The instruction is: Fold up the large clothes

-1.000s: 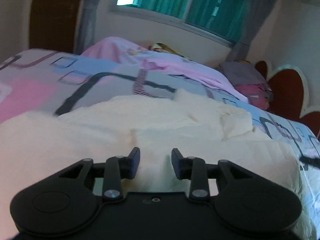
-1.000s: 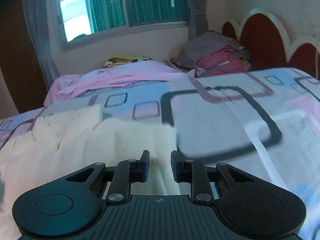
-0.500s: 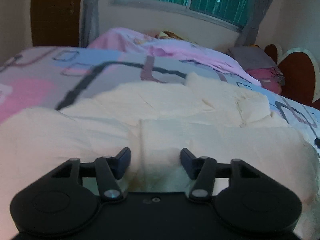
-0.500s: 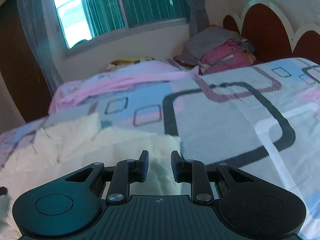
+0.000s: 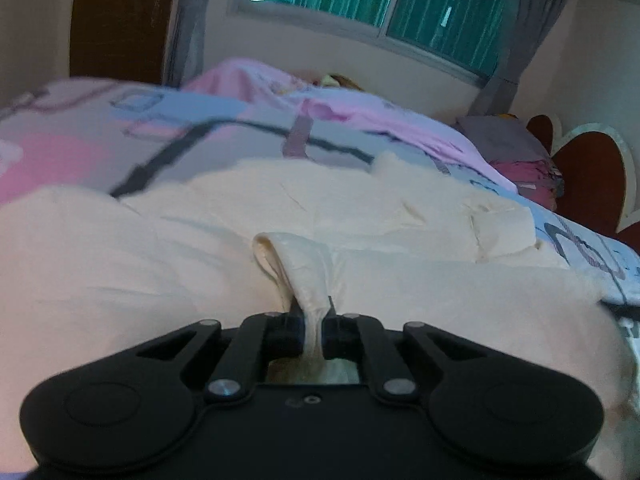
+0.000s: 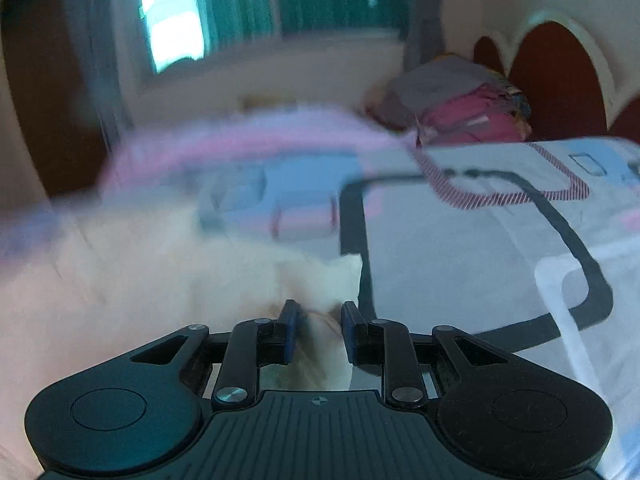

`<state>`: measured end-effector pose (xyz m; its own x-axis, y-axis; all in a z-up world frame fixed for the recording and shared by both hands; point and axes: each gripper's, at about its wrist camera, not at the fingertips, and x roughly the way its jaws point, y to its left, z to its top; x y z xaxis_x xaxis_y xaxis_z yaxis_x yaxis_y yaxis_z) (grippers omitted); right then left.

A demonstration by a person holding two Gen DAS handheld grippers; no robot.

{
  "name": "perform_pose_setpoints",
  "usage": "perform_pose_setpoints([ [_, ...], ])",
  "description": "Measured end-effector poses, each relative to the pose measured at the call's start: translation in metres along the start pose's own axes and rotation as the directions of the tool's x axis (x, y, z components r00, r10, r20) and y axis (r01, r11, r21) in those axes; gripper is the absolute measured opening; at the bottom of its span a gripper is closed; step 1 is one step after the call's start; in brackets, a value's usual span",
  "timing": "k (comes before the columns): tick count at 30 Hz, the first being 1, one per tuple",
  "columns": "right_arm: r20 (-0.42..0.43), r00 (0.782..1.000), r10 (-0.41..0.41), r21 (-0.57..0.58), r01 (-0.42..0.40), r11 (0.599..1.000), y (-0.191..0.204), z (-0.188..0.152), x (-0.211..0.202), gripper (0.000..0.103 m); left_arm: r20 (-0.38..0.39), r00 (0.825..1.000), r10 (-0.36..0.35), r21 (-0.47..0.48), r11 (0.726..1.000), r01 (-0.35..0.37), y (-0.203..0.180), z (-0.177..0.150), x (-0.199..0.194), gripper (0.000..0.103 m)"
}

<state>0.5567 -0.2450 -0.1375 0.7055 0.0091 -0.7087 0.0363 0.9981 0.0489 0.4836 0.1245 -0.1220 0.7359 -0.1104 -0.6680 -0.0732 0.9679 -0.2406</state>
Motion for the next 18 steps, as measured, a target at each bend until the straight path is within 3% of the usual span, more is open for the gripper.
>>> perform_pose_setpoints([
  [4,0.011,0.999,-0.03,0.039,0.03,0.999,-0.009,0.003,-0.008,0.024,-0.012,1.0,-0.009,0.042,0.999,0.01,-0.011,0.008,0.005,0.007],
  [9,0.128,0.991,0.037,0.057,-0.044,0.997,-0.012,0.017,-0.029,0.024,-0.02,1.0,-0.018,0.051,0.999,0.019,-0.008,0.01,0.011,0.011],
  [11,0.079,0.996,0.045,0.029,-0.047,0.998,-0.005,0.022,-0.012,0.023,-0.021,1.0,-0.017,0.05,0.999,0.018,-0.009,0.01,0.012,0.011],
  [13,-0.007,1.0,-0.012,0.012,0.012,1.0,-0.003,0.02,0.015,0.023,-0.021,1.0,-0.014,0.054,0.998,0.015,-0.011,0.01,0.012,0.012],
  [16,-0.022,0.999,-0.026,0.061,0.027,0.998,-0.012,0.017,0.019,0.023,-0.035,0.999,-0.021,0.068,0.997,0.023,-0.014,0.011,0.013,0.015],
  [18,0.017,0.999,-0.049,0.104,0.047,0.993,-0.02,0.016,-0.001,0.024,-0.03,1.0,0.002,0.084,0.996,0.001,-0.015,0.013,0.008,0.025],
])
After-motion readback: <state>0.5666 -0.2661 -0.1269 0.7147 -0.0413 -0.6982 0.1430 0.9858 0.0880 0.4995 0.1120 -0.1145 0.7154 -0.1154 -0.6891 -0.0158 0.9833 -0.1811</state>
